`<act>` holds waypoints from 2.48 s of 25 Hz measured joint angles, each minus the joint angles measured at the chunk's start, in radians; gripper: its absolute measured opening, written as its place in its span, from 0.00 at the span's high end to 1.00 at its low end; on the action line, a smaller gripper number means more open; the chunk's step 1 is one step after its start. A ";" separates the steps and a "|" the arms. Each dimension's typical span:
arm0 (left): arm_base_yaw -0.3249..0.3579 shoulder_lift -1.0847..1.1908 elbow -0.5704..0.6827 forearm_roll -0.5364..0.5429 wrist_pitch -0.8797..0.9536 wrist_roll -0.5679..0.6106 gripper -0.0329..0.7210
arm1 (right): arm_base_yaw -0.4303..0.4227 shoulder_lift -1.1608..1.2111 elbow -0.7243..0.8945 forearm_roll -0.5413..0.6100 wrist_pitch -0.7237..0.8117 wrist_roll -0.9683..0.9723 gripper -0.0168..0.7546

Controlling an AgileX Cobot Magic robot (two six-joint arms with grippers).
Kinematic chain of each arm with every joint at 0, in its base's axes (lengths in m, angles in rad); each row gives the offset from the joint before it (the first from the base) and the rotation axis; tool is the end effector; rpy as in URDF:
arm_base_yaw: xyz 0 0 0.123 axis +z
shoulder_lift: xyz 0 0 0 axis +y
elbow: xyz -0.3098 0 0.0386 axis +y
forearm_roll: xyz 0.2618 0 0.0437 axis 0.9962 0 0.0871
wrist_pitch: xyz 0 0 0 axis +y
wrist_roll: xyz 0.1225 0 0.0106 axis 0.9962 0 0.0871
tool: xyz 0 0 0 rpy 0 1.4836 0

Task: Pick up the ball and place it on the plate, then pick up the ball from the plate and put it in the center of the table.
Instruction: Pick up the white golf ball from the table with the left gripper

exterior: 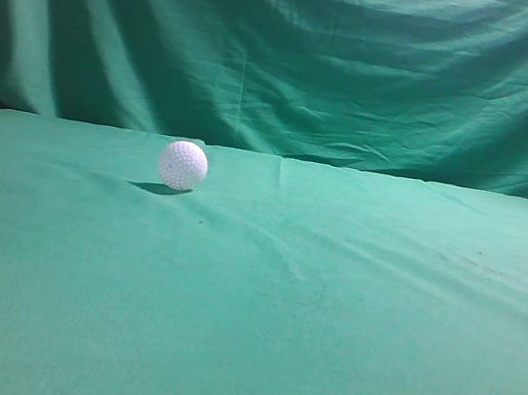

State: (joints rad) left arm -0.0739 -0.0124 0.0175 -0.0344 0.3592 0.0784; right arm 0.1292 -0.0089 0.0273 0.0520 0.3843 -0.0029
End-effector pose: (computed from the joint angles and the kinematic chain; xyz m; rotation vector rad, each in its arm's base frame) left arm 0.0697 -0.0067 0.1664 0.1193 1.8439 -0.0305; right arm 0.0684 0.0113 0.1595 -0.0925 1.8858 0.1378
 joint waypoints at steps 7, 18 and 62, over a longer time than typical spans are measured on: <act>0.000 0.000 0.000 0.000 0.000 0.000 0.96 | 0.000 0.000 0.000 0.000 0.000 0.000 0.98; 0.000 0.000 0.000 0.000 0.000 0.000 0.96 | 0.000 0.000 0.000 0.000 0.000 0.000 0.98; -0.024 0.857 -0.662 -0.365 0.120 0.287 0.96 | 0.000 0.000 0.000 0.000 0.000 0.000 0.98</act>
State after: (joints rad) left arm -0.0977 0.8446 -0.6440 -0.3989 0.4790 0.3656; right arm 0.1292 -0.0089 0.0273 0.0520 0.3843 -0.0029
